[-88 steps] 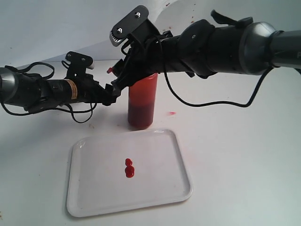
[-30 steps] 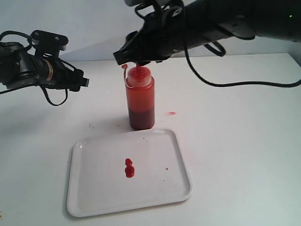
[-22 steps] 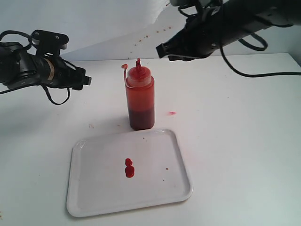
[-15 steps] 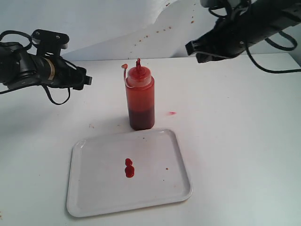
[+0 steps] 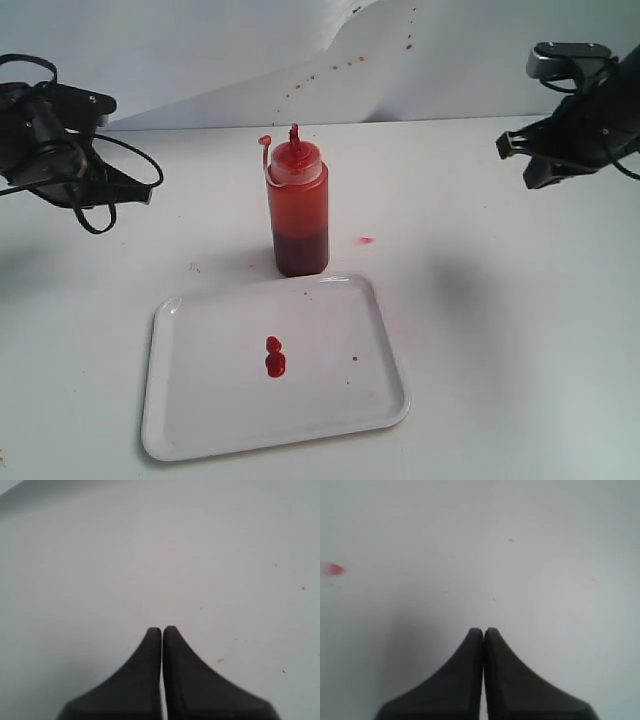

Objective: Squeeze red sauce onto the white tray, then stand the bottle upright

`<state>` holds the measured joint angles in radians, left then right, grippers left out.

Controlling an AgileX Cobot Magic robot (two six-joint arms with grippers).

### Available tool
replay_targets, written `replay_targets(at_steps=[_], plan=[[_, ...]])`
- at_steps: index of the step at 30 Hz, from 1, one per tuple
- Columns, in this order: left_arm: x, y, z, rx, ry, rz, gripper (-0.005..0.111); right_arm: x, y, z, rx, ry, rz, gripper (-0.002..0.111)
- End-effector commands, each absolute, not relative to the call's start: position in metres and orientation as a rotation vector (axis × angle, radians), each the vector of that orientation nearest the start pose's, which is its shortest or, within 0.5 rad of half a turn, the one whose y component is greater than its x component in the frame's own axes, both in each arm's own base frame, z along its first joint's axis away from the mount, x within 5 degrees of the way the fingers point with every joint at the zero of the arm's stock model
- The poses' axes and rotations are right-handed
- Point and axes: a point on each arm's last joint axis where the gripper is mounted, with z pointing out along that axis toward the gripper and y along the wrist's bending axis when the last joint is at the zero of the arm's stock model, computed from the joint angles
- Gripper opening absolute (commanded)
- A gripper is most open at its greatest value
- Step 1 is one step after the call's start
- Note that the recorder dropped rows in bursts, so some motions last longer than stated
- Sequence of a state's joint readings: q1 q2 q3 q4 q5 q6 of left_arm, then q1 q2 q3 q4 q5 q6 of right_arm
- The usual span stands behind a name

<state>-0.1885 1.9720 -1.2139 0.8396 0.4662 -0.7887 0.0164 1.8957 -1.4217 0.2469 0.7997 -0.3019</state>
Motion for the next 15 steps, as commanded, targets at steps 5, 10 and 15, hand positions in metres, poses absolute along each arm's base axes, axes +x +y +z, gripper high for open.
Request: replay_targets(at_steps=[5,10,15], plan=[[0.386,-0.025,0.185,0.097,2.646,0.091,0.000,0.385,-0.023,0.198,-0.061,2.846,0.081,0.000],[0.368,-0.020,0.198,0.133,2.761,-0.033,0.000,0.368,-0.026,0.186,-0.066,2.889,0.069,0.000],[0.349,-0.018,0.237,0.145,2.743,-0.033,0.000,0.335,-0.024,0.217,-0.087,2.786,0.041,0.000]])
